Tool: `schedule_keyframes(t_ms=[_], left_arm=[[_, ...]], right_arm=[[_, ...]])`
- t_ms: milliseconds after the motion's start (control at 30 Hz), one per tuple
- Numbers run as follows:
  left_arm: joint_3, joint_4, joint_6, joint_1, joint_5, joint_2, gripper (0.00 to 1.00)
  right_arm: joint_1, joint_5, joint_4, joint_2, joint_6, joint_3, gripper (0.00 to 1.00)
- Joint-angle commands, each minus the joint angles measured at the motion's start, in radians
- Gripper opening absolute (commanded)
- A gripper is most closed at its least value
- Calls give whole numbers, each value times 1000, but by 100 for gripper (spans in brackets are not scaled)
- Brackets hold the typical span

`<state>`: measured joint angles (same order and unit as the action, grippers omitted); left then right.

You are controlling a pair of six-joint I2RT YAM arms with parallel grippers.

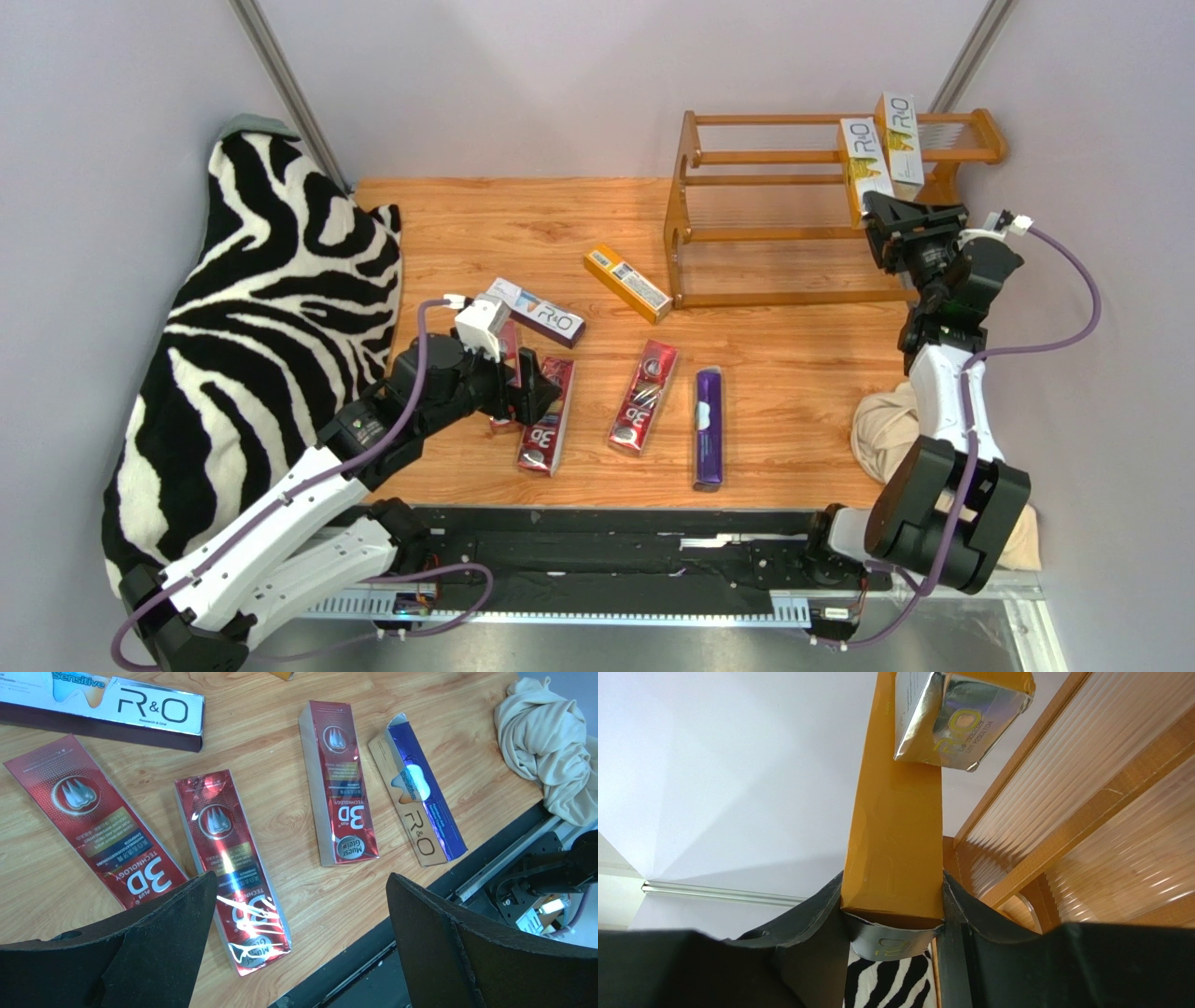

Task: Place and organize the toothpastes onto the shelf
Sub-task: Place the toothpaste on the shelf.

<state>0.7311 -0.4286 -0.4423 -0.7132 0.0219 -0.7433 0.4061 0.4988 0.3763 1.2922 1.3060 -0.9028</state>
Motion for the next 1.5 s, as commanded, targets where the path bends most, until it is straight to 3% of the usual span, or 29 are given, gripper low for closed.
schedule_keyframes(t_ms=[0,500,900,1000,1200,1300,1467], left_arm=[[-7,39,4,-2,13,4,99],[-12,44,8,-2,12,-4,99],[-13,48,10,-2,23,-16,99],[-15,50,8,-2,27,-16,99],[-19,51,7,-3,30,-14,98],[-21,54,5,-2,35,-14,98],[-21,57,7,-3,36,-11,98]], right_arm=[[17,11,10,32,6,-34,15],[56,96,61,147,42,-120,16],[56,132,110,228,79,-145,22],[57,142,183,246,113,-140,28],[56,141,170,252,107,-163,58],[56,136,148,248,90,-173,65],[54,132,128,248,82,-191,67]])
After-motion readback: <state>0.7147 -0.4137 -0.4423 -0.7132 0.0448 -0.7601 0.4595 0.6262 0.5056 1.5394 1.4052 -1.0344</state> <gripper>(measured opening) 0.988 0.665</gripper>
